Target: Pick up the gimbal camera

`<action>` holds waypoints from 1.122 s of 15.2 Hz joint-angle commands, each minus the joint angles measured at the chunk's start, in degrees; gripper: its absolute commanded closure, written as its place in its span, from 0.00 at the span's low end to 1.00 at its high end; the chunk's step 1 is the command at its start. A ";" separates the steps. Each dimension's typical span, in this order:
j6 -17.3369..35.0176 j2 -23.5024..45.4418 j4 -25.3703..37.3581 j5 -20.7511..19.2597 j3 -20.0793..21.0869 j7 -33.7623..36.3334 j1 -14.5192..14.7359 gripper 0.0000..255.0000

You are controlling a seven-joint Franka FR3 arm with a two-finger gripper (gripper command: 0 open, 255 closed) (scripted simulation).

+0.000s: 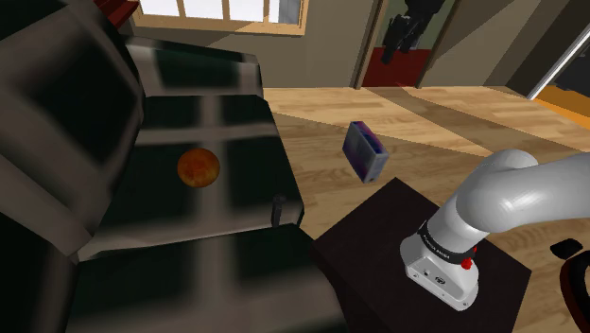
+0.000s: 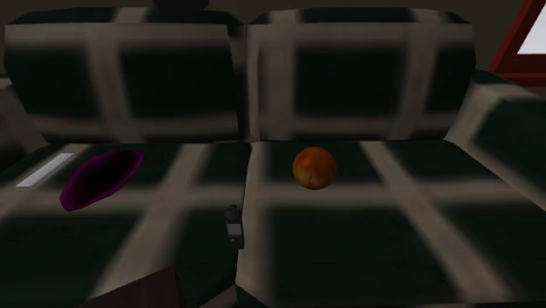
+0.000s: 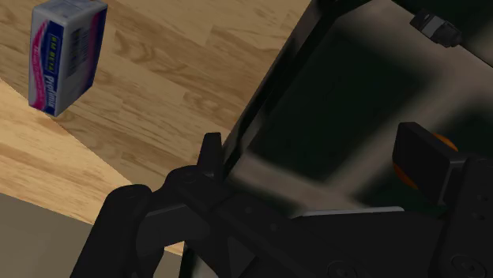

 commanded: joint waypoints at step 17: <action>23.45 12.60 -15.44 7.75 6.19 4.81 6.52 0.00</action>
